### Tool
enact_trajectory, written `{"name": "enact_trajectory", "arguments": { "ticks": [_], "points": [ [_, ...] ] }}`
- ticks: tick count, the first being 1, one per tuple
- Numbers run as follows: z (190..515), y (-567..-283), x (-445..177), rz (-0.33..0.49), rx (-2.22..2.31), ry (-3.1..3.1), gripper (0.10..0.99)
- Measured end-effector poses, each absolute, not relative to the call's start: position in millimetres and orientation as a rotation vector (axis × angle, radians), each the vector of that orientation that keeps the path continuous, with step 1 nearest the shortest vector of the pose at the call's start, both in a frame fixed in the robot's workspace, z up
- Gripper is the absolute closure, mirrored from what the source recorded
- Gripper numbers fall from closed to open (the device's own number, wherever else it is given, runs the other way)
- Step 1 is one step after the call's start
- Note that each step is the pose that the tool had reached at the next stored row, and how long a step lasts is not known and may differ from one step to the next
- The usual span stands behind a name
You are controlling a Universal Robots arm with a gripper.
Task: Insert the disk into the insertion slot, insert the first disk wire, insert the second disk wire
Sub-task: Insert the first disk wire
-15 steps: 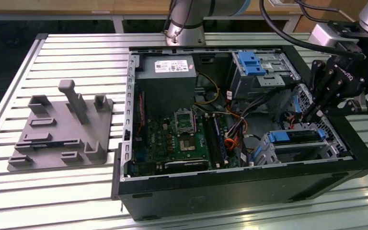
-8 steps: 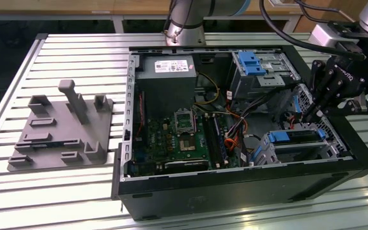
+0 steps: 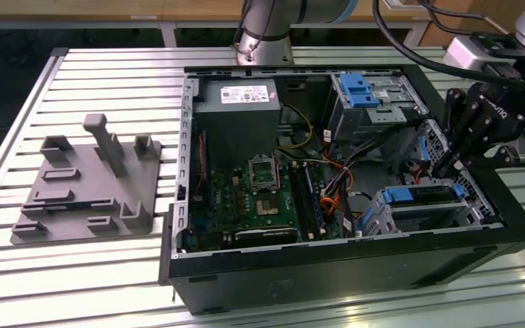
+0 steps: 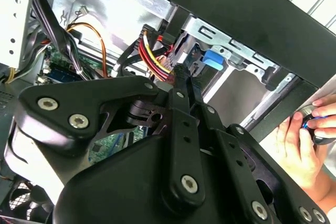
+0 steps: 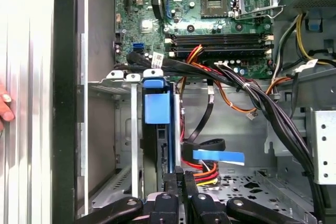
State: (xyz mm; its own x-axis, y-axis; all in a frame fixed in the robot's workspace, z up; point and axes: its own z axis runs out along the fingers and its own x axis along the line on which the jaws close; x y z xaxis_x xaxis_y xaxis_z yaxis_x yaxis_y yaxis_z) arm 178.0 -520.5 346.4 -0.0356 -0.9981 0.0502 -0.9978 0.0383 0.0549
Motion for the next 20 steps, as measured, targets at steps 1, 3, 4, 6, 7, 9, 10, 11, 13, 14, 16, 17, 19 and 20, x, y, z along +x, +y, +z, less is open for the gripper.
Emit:
{"name": "enact_trajectory", "arguments": {
  "ticks": [1, 3, 4, 6, 7, 9, 10, 11, 13, 14, 16, 17, 19, 20],
  "points": [
    [346.3, -522.1, 178.0, -0.007, 2.129, -2.208, 0.922],
    [345.8, -524.6, 178.0, -0.007, 2.133, -2.204, 0.922],
    [345.5, -525.6, 178.0, -0.007, 2.136, -2.202, 0.922],
    [345.1, -527.3, 178.0, -0.006, 2.14, -2.197, 0.922],
    [345.0, -527.3, 178.0, -0.006, 2.142, -2.196, 0.922],
    [345.0, -527.4, 178.0, -0.006, 2.143, -2.194, 0.922],
    [344.9, -527.4, 178.0, -0.006, 2.143, -2.194, 0.922],
    [344.8, -527.4, 178.0, -0.006, 2.143, -2.194, 0.922],
    [344.8, -527.4, 178.0, -0.006, 2.143, -2.194, 0.922],
    [344.9, -527.4, 178.0, -0.006, 2.143, -2.194, 0.922],
    [344.5, -527.5, 178.0, -0.006, 2.144, -2.193, 0.922],
    [344.2, -527.4, 178.0, -0.006, 2.146, -2.192, 0.922],
    [343.8, -527.6, 177.7, -0.003, 2.152, -2.189, 0.922],
    [343.5, -527.6, 177.4, -0.001, 2.156, -2.187, 0.922]
  ]
}}
